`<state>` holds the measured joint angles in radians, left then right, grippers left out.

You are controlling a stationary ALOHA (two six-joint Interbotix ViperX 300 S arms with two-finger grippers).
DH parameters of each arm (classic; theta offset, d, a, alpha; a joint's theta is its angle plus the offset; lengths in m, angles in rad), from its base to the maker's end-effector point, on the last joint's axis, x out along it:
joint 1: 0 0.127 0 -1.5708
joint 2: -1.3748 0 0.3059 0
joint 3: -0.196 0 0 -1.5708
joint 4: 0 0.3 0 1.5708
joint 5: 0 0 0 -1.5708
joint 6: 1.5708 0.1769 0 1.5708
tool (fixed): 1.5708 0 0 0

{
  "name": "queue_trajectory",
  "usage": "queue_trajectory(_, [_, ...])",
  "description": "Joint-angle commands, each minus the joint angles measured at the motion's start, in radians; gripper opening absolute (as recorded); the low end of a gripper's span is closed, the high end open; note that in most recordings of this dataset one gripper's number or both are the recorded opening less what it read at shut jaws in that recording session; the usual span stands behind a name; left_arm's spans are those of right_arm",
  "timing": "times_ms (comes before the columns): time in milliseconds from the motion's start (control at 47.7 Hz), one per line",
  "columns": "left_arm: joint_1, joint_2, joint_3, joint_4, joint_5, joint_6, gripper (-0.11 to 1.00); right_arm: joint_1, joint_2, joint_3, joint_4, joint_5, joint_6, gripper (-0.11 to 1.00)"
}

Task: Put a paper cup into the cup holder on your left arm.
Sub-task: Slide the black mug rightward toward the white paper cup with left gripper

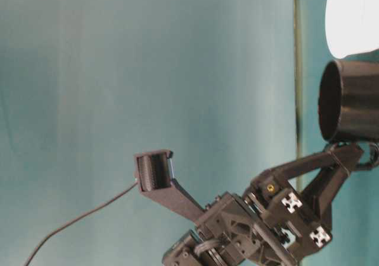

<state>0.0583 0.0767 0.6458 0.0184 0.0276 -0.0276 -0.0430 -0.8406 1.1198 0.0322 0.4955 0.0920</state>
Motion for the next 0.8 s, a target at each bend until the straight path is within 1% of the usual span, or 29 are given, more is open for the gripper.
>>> queue_trajectory(0, [-0.006,0.0,-0.021,0.003,-0.008,-0.002,0.3,-0.002,0.005,-0.023,-0.002,-0.005,0.005,-0.02])
queue_trajectory(461, [-0.026,0.0,-0.003,0.003,0.009,-0.008,0.3,-0.002,0.005,-0.023,-0.002,-0.005,0.005,-0.02])
queue_trajectory(775, [-0.02,0.002,0.012,0.003,0.009,-0.008,0.3,-0.002,0.005,-0.023,-0.002,-0.005,0.005,-0.02])
